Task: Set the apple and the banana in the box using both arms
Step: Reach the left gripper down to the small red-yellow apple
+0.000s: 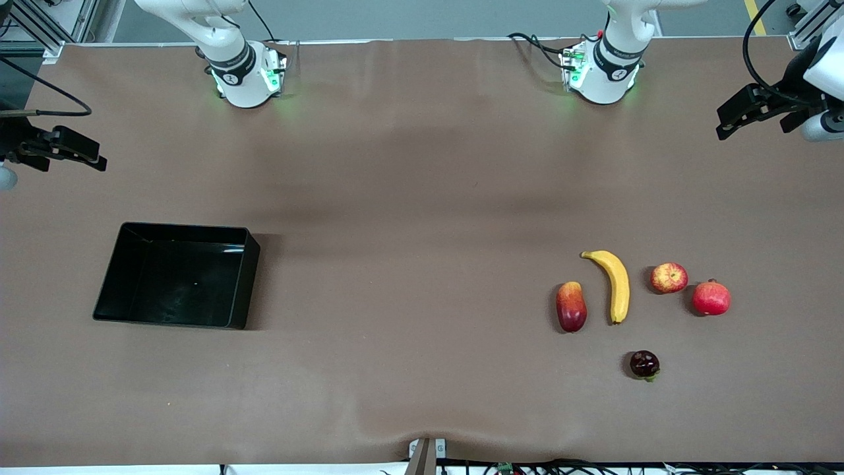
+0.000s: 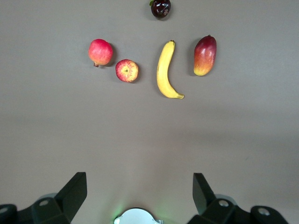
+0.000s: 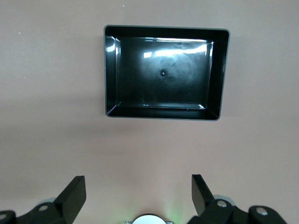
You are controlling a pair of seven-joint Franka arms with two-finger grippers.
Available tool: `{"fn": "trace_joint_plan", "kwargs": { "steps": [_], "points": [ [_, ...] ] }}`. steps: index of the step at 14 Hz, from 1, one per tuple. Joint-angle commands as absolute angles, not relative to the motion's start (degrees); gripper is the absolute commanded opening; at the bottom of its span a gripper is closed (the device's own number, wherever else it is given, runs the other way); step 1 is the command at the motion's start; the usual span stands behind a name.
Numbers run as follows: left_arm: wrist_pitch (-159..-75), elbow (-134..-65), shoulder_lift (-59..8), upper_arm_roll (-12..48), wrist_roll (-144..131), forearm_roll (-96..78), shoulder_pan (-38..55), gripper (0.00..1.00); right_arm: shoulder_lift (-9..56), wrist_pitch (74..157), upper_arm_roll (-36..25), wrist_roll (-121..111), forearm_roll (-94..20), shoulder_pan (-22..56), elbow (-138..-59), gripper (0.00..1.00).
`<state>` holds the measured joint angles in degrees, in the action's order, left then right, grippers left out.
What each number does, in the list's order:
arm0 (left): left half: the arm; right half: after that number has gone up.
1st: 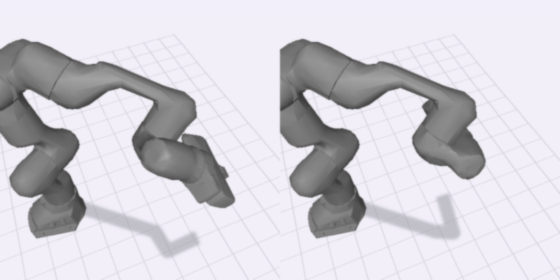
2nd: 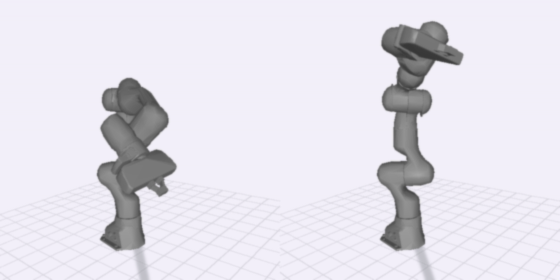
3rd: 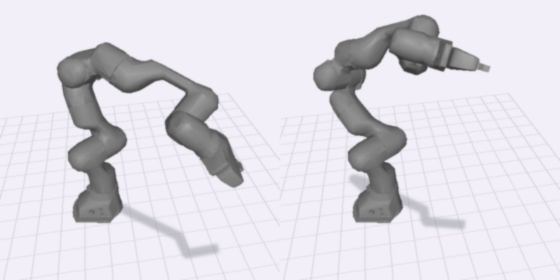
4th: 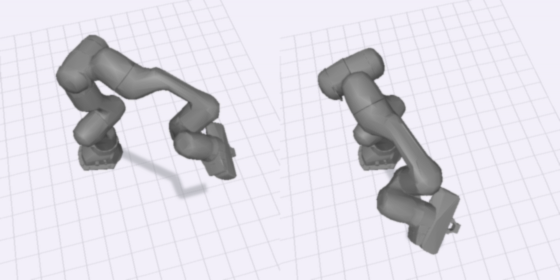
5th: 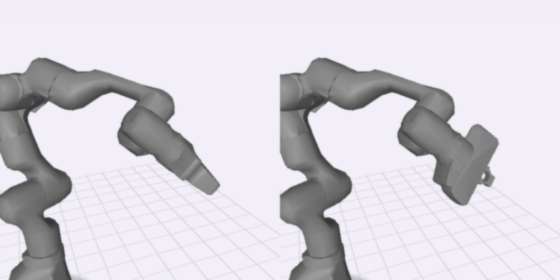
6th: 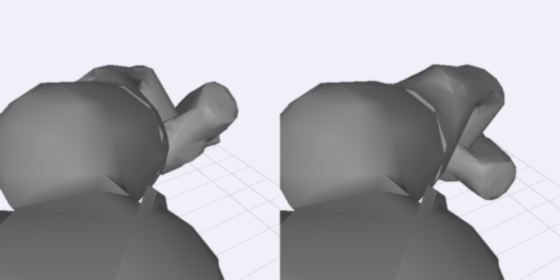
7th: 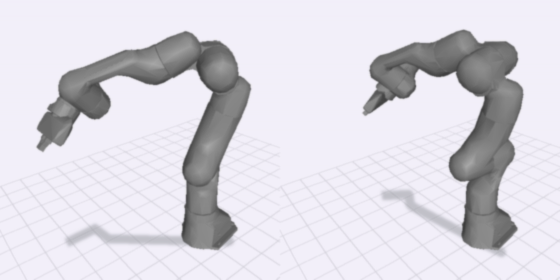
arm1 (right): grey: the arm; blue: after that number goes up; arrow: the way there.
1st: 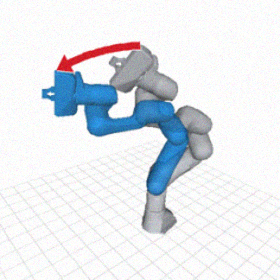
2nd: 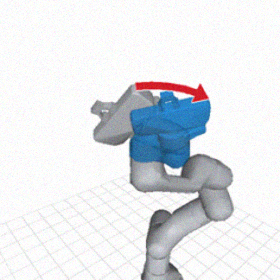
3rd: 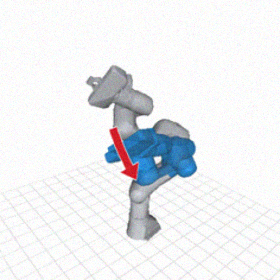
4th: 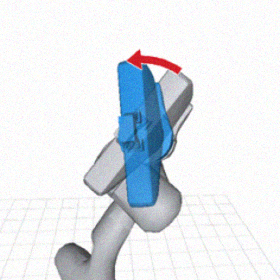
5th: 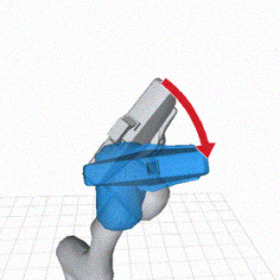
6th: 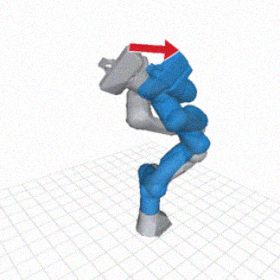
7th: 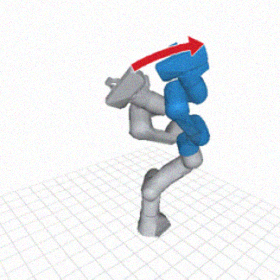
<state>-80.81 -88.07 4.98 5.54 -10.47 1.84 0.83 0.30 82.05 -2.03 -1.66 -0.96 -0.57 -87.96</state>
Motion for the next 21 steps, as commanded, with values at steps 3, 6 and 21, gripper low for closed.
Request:
{"fn": "trace_joint_plan", "kwargs": {
  "steps": [3,6,21],
  "points": [
    [-79.7,-87.4,5.2,5.4,-9.8,1.3,0.5,1.00,0.2,81.7,-1.9,-1.2,-0.1,-0.3,-87.7,1.00],
    [-79.9,-87.3,3.4,5.4,-9.9,1.6,0.6,1.00,0.2,81.7,-1.9,-1.2,-0.1,-0.3,-87.7,1.00],
    [-111.6,-100.4,-12.8,5.4,-18.7,7.6,-0.7,1.00,0.2,81.7,-1.9,-1.4,-0.2,-0.4,-87.7,1.00]
  ]
}}
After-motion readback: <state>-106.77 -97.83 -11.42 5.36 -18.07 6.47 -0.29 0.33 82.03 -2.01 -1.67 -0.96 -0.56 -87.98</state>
